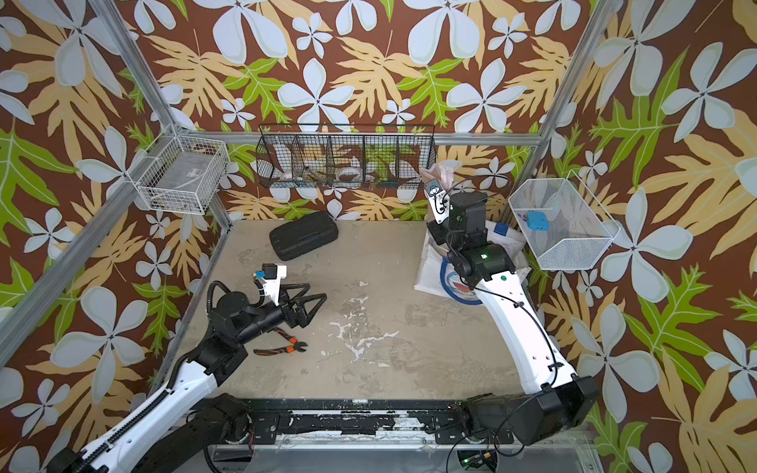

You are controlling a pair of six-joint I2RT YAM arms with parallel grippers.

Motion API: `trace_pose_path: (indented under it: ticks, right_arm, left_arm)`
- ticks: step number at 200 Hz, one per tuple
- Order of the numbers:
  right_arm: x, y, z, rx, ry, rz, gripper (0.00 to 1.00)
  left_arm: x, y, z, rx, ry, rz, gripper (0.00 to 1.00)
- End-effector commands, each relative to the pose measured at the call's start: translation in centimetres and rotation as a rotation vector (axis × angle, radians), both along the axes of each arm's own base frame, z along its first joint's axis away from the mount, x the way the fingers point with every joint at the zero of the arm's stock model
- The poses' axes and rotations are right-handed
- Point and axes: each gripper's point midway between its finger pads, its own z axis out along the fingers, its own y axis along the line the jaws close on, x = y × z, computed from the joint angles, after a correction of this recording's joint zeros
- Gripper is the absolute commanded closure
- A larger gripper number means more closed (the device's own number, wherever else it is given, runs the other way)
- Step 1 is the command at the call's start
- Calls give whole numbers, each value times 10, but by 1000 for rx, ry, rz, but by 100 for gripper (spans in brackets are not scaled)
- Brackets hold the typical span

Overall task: Put the pencil pouch into the canvas bag
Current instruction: Place the pencil case in the canvas bag.

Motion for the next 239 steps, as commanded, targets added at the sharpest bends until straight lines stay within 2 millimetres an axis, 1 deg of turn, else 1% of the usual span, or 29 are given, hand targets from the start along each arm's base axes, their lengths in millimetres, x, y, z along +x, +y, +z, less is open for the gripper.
trace_pose_path:
  ticks: [1, 18, 33, 54, 71, 80, 104, 110, 115, 122, 133, 146, 154, 158, 162, 167, 172, 179, 201, 219, 227, 239]
  right_arm:
    - [-1, -37, -11, -218, 56, -157, 100]
    - [2, -53, -25, -331, 102, -230, 100]
    - [2, -67, -38, -417, 130, -282, 100]
    - [3, -80, -50, -473, 155, -326, 100]
    - [4, -96, -55, -546, 176, -399, 100]
    - [6, -101, -57, -553, 185, -415, 100]
    - [12, -107, -72, -590, 219, -438, 100]
    - [13, -106, -76, -594, 229, -435, 98]
    - [14, -105, -79, -594, 236, -429, 94]
    - [17, -104, -85, -596, 248, -420, 87]
    - [18, -104, -89, -596, 259, -419, 75]
    - [19, -99, -89, -557, 259, -395, 70]
    - [19, -96, -89, -529, 255, -373, 69]
    - [19, -94, -88, -519, 250, -363, 70]
    - [18, -93, -87, -515, 247, -356, 73]
    - [16, -93, -86, -513, 242, -355, 81]
    - [15, -93, -84, -517, 239, -360, 92]
    - [13, -95, -79, -525, 228, -375, 100]
    - [7, -98, -65, -536, 189, -397, 100]
    - [3, -104, -59, -569, 174, -430, 100]
    - [0, -106, -59, -588, 174, -438, 100]
    - [-1, -108, -65, -619, 190, -434, 100]
  left_arm:
    - [-1, -6, 7, -23, -19, -30, 1]
    - [-3, -12, 7, -47, -6, -72, 1]
    - [-5, -14, 7, -65, 3, -85, 1]
    - [-7, -14, 7, -75, -1, -89, 1]
    - [-8, -13, 7, -71, -1, -86, 1]
    - [-9, -13, 6, -69, 2, -89, 1]
    - [-11, -13, 7, -72, -1, -99, 1]
    - [-11, -13, 8, -72, -2, -97, 1]
    - [-11, -13, 8, -73, -2, -98, 1]
    - [-11, -13, 8, -73, -3, -97, 1]
    - [-11, -13, 7, -75, 1, -97, 1]
    - [-11, -14, 6, -77, 9, -105, 1]
    - [-12, -15, 6, -79, 11, -111, 1]
    - [-12, -15, 5, -79, 12, -113, 1]
    - [-12, -16, 5, -81, 14, -115, 1]
    - [-12, -16, 5, -84, 16, -115, 1]
    - [-12, -16, 5, -87, 19, -117, 1]
    - [-12, -17, 4, -91, 24, -120, 2]
    - [-13, -17, 4, -107, 27, -126, 2]
    - [-14, -19, 3, -116, 35, -137, 3]
    - [-14, -19, 2, -117, 38, -141, 3]
    - [-14, -20, 2, -122, 44, -149, 3]
